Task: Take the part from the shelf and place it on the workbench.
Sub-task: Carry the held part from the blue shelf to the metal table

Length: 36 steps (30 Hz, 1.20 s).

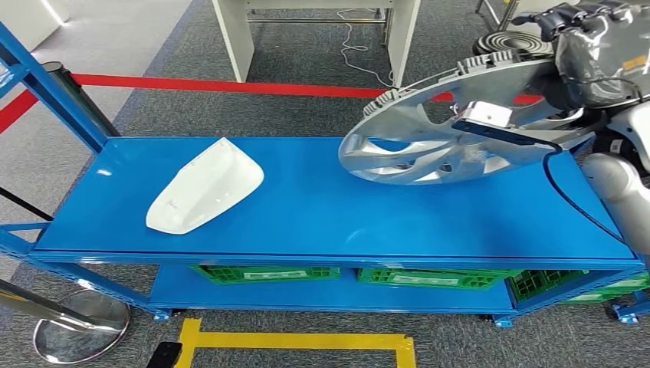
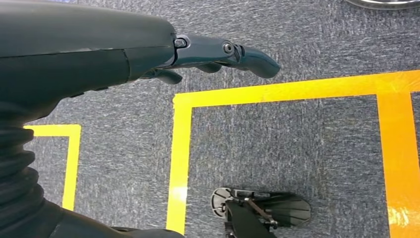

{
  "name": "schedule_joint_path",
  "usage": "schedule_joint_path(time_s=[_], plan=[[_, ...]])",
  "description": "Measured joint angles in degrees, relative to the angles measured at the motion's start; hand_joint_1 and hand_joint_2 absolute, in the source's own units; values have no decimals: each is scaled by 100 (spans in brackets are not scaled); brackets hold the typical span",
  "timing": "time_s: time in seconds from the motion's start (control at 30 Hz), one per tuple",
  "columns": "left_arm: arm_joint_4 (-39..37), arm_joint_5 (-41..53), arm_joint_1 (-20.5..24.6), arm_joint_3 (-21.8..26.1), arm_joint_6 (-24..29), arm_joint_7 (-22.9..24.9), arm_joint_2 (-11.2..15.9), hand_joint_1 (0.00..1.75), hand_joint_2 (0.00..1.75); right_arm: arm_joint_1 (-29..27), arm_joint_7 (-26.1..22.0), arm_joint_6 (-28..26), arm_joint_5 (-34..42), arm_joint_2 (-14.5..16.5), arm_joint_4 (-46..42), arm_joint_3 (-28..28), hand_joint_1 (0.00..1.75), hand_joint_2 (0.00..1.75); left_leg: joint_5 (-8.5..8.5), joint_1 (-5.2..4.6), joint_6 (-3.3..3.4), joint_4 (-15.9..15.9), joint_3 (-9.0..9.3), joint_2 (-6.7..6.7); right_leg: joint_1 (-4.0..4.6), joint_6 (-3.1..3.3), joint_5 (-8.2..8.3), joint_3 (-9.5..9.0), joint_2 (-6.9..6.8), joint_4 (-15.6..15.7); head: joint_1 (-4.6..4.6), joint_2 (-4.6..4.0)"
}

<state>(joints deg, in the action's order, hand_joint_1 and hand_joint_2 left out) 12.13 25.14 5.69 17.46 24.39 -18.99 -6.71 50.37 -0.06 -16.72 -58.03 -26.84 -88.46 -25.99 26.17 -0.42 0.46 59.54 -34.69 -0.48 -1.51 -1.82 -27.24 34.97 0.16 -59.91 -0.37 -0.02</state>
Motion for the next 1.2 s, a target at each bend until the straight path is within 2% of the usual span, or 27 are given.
schedule_joint_path(time_s=[0.3, 0.37, 0.47, 0.53, 0.6, 0.63, 0.67, 0.7, 0.73, 0.77, 0.8, 0.83, 0.93, 1.0, 1.03, 1.1, 1.13, 1.17, 1.2], plan=[[1, -1, -34, 26, -193, -273, 44, 0, 175, 174, -146, 643, 461, -74, 51, -143, 175, 175, 16, -25, 46, 55, -32, -1, -28, -43, 28, 10, 3, 15, -3, 0], [1, 3, -44, 31, -206, -335, 63, 0, 175, 185, -125, 783, 563, -98, 73, -199, 175, 175, 15, -32, 75, 64, -42, -1, -31, -68, 43, 5, 4, 35, -3, 0], [0, 10, -45, 37, -197, -363, 73, 0, 175, 227, -98, 954, 766, -145, 107, -280, 175, 175, -77, -2, 164, -85, 0, 11, -25, -129, 18, 33, 6, 51, 3, 0], [1, 20, -47, 40, -183, -365, 75, 0, 175, 294, -93, 1027, 899, -189, 132, -327, 175, 175, -146, 30, 212, -189, 25, 24, -20, -147, -235, 239, 4, -344, 18, 0], [1, 30, -59, 45, -174, -365, 82, 0, 175, 336, -91, 1071, 967, -221, 159, -384, 175, 175, -156, 30, 225, -197, 15, 29, -17, -174, -562, 573, 2, -1083, 27, 0], [0, 33, -67, 47, -175, -363, 83, 0, 175, 335, -90, 1084, 980, -231, 174, -415, 175, 175, -155, 31, 224, -194, 14, 30, -20, -190, -622, 690, 0, -1338, 28, 0], [0, 37, -72, 49, -178, -360, 80, 0, 175, 330, -90, 1091, 987, -240, 189, -443, 175, 175, -152, 35, 220, -187, 14, 31, -25, -204, -577, 718, -3, -1398, 28, 0], [0, 40, -74, 51, -184, -356, 76, 0, 175, 330, -90, 1092, 991, -249, 200, -462, 175, 175, -143, 44, 207, -173, 14, 30, -33, -216, -425, 630, -10, -1218, 28, 0], [0, 44, -75, 52, -193, -353, 72, 0, 175, 335, -90, 1089, 993, -259, 207, -474, 175, 175, -126, 54, 184, -148, 14, 27, -44, -227, -216, 451, -20, -854, 28, 0], [0, 48, -75, 55, -201, -352, 73, 0, 175, 345, -89, 1081, 994, -269, 211, -480, 175, 175, -104, 56, 150, -117, 4, 22, -43, -234, -81, 261, -27, -485, 32, 0], [0, 52, -76, 59, -208, -353, 76, 0, 175, 356, -89, 1071, 992, -279, 213, -485, 175, 175, -83, 52, 114, -73, -16, 16, -41, -214, 2, 96, -24, -179, 33, 0], [0, 55, -77, 64, -212, -354, 80, 0, 175, 358, -86, 1063, 987, -289, 214, -491, 175, 175, -72, 44, 80, -37, -38, 11, -35, -184, 17, 5, -19, -9, 37, 0], [0, 60, -91, 76, -221, -356, 91, 0, 175, 333, -81, 1047, 970, -314, 221, -522, 175, 175, -67, 33, 12, -1, -79, 7, -26, -61, -11, -11, 4, 22, 43, 0], [0, 58, -93, 80, -225, -356, 100, 0, 175, 330, -80, 1034, 988, -321, 223, -531, 175, 175, 79, 42, -41, 180, -152, 15, -42, 12, -2, -12, -3, 24, 28, 0], [0, 53, -91, 85, -225, -354, 104, 0, 175, 330, -79, 1029, 1011, -321, 223, -533, 175, 175, 233, 50, -70, 433, -257, 18, -45, 43, -2, -16, -11, 29, 21, 0], [0, 25, -91, 112, -212, -313, 101, 0, 175, 314, -74, 1023, 1057, -319, 223, -553, 175, 175, 578, 62, -104, 1174, -570, 21, -33, 77, -9, -17, -21, 28, 13, 0], [0, 8, -94, 135, -199, -283, 99, 0, 175, 294, -69, 1021, 1058, -315, 223, -571, 175, 175, 668, 66, -106, 1465, -695, 21, -25, 82, -12, -19, -22, 27, 14, 0], [0, -5, -95, 156, -183, -251, 97, 0, 175, 274, -63, 1016, 1039, -311, 223, -592, 175, 175, 657, 66, -98, 1583, -748, 21, -18, 84, -13, -20, -20, 26, 13, 0], [0, -11, -96, 171, -169, -226, 95, 0, 175, 257, -57, 1008, 1004, -307, 223, -611, 175, 175, 541, 65, -80, 1491, -710, 20, -12, 85, -14, -22, -16, 26, 14, 0]])
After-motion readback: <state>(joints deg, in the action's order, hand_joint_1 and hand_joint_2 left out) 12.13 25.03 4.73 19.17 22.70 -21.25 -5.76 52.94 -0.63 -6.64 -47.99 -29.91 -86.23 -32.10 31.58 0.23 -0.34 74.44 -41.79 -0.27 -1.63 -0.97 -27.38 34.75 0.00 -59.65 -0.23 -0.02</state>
